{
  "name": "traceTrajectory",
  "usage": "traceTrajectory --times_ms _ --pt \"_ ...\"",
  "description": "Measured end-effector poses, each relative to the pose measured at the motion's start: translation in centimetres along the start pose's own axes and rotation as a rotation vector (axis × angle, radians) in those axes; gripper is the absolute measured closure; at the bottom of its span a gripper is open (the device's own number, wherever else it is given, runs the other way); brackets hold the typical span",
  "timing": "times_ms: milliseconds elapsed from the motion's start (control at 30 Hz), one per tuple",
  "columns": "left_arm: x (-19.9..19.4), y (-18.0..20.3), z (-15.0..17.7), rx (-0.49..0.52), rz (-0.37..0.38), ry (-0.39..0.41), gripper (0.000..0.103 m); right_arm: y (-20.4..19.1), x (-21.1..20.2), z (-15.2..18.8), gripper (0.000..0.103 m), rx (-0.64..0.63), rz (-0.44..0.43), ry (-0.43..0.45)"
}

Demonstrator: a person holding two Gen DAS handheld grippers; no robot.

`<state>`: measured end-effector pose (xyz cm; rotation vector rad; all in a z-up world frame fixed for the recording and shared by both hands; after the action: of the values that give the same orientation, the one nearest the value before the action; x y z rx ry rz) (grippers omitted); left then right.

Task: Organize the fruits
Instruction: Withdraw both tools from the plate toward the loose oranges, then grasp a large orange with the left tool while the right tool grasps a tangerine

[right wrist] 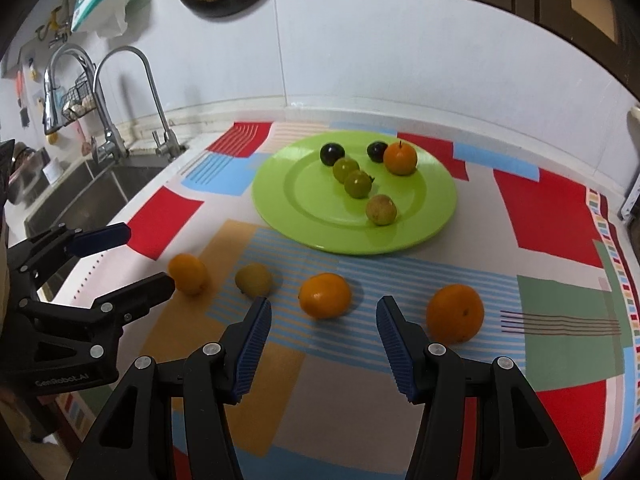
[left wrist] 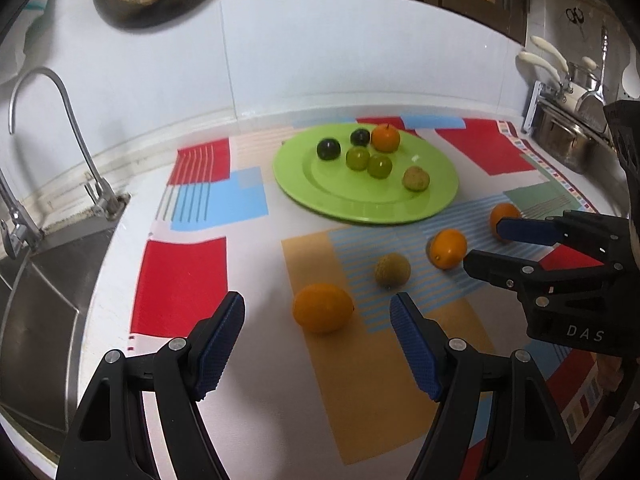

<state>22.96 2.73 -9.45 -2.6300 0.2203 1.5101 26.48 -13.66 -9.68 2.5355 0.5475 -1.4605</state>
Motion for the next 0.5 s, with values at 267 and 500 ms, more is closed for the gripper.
traceTrajectory --times_ms 267,500 --pt "1.9 -0.2 -0.2 0.000 0.028 -0.048 0.034 0.2 1.9 -0.3 0.047 -0.005 -0.018 -0.040" --pt "2.9 -0.4 -0.5 -0.012 0.058 -0.082 0.046 0.2 3.0 -0.7 0.048 -0.013 -0.034 -0.059"
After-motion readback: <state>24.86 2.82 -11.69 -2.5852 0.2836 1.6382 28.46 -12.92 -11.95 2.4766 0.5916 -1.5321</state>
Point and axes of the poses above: each gripper's, at about its wrist camera, not at the fingertips, and x roughly the way its jaws point, y to its right, z to its underside, the point moved 2 cm from there along x, roughly the way its jaws point, and after that the axes turned 13 degrees about -y, right-handed, at the moved point
